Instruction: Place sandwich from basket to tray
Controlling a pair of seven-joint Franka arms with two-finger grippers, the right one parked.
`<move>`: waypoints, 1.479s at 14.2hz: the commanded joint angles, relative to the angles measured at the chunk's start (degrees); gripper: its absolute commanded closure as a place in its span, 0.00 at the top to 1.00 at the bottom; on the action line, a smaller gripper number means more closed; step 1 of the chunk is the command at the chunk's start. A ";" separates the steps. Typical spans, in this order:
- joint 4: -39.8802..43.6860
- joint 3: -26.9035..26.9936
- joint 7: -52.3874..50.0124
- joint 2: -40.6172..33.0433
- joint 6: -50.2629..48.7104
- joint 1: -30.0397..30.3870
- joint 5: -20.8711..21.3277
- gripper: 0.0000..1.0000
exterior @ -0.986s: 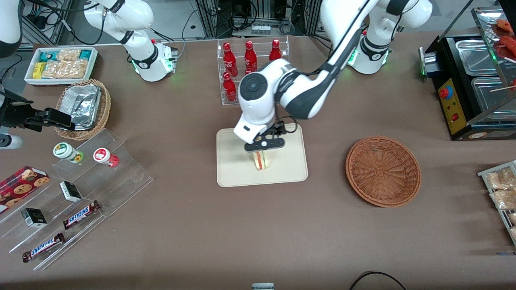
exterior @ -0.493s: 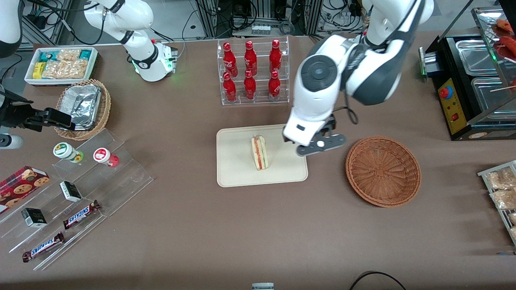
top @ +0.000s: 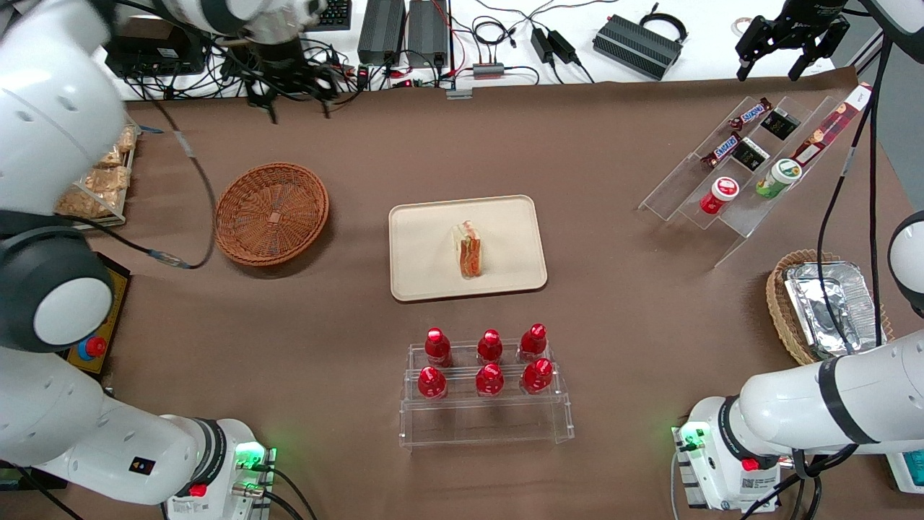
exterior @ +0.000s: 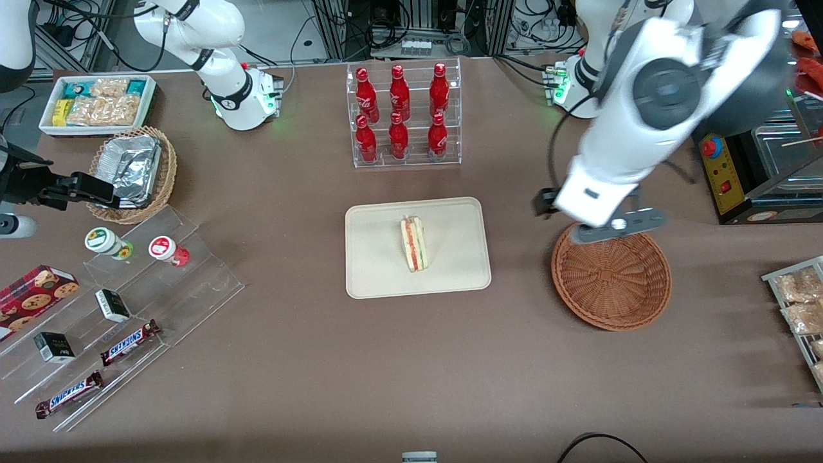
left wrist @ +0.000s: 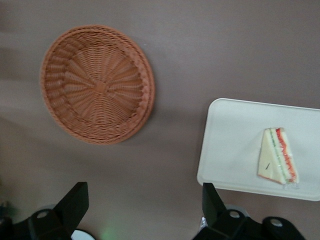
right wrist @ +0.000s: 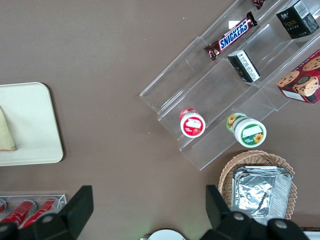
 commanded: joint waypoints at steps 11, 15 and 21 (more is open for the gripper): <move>-3.06 -0.59 23.31 -9.31 -4.78 18.18 -2.75 1.00; -4.46 0.29 27.71 -11.85 -5.58 18.72 -2.93 1.00; -6.84 1.95 29.39 -14.49 -4.88 16.36 -2.23 1.00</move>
